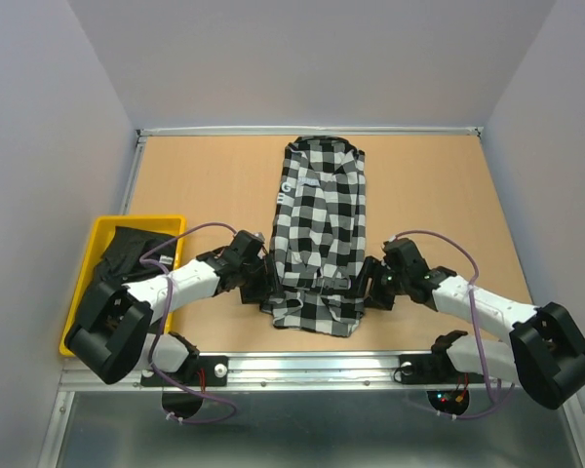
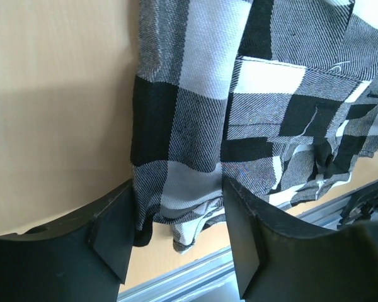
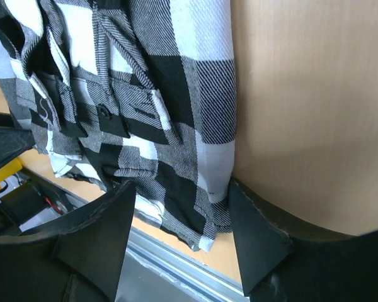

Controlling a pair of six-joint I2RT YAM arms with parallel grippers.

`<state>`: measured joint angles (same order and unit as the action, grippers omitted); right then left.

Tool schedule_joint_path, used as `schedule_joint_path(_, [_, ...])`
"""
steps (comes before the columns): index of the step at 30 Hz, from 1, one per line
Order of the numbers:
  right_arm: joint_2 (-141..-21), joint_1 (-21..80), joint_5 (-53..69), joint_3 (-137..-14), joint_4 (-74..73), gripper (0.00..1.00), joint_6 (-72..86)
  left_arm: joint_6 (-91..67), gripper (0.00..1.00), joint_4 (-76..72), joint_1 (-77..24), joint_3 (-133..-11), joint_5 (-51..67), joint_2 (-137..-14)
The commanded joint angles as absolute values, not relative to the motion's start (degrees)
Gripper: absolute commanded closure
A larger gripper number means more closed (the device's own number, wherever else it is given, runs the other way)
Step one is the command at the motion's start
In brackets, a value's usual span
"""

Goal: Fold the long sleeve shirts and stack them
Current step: Fold the shirt

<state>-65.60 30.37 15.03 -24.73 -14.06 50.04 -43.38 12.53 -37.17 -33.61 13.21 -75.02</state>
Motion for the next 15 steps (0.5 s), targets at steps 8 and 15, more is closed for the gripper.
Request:
schedule_joint_path(8, [-66.27, 31.82, 12.48, -20.3, -20.57, 0.45, 50.89, -42.98, 0.44, 12.57, -38.85, -31.46, 16.34, -78.48])
schedule_joint_path(15, [-69.08, 31.82, 13.36, -20.48, -20.65, 0.53, 49.13, -43.07, 0.56, 13.45, -39.46, -31.64, 17.76, -77.87])
